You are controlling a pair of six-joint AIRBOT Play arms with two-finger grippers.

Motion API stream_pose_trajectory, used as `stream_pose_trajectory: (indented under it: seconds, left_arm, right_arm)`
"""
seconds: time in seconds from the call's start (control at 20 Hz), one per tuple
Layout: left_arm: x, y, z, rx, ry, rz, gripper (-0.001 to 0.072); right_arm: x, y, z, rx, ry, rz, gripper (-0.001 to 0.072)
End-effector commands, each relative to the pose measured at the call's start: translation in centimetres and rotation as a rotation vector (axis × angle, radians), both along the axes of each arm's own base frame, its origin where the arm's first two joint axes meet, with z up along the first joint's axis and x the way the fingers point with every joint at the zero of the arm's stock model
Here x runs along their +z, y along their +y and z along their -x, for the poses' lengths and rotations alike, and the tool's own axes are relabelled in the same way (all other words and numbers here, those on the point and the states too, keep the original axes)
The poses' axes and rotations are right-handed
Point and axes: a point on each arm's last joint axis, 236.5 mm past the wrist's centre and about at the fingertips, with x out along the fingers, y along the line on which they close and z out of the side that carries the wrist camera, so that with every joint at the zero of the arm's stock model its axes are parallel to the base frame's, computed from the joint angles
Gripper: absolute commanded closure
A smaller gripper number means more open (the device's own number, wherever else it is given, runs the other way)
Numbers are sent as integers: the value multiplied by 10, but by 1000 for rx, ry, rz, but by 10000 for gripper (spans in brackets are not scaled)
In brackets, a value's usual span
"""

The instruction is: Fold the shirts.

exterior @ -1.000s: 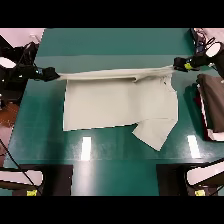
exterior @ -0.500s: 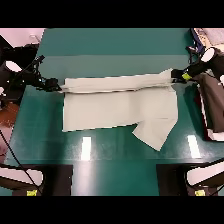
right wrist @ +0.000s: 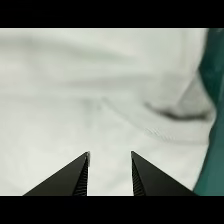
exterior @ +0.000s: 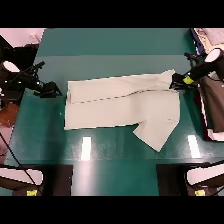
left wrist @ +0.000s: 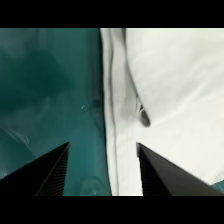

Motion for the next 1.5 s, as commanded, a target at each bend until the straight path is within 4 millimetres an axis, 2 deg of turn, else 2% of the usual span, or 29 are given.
stream_pose_trajectory:
  seconds: [0.0,0.1,0.2,0.35,0.45,0.6,0.75,0.8,0.9,0.95,1.0,1.05,1.1,1.2,1.25,1.35,1.45]
  left_arm:
    - [9,5,33,-5,72,17,201]
    - [6,1,58,-2,89,18,202]
    - [-4,-13,92,-5,125,53,202]
    - [-32,-31,142,5,224,101,201]
    - [-48,-42,159,27,271,140,202]
    - [-58,-53,160,73,257,186,202]
    - [-60,-53,154,98,238,188,205]
    - [-59,-55,153,103,236,198,234]
    - [-56,-58,149,114,229,217,420]
    - [-56,-57,147,119,222,215,482]
    - [-57,-57,146,121,218,213,614]
    - [-57,-56,145,123,213,212,683]
    - [-56,-57,144,120,206,218,684]
    - [-49,-57,140,87,188,216,685]
    - [-43,-54,137,75,170,204,685]
    - [-23,-45,123,63,79,156,685]
    - [2,-41,112,57,-15,125,684]
  right_arm:
    - [17,-3,41,0,50,-62,393]
    - [23,-8,65,-15,37,-60,393]
    - [27,-7,82,-24,14,-52,393]
    - [32,-1,94,-17,-44,-35,393]
    - [35,5,100,-5,-60,-31,394]
    - [43,15,103,23,-78,-28,393]
    - [52,20,105,40,-102,-22,394]
    - [55,20,106,41,-110,-20,394]
    - [60,20,110,44,-114,-17,394]
    - [62,19,114,43,-106,-20,394]
    - [63,16,119,36,-90,-23,394]
    - [62,13,124,28,-70,-29,394]
    - [60,9,129,17,-47,-34,394]
    - [47,-1,144,-23,13,-52,394]
    - [33,-4,157,-48,66,-68,394]
    - [2,-9,183,-110,161,-103,394]
    - [-26,-12,199,-175,203,-129,394]
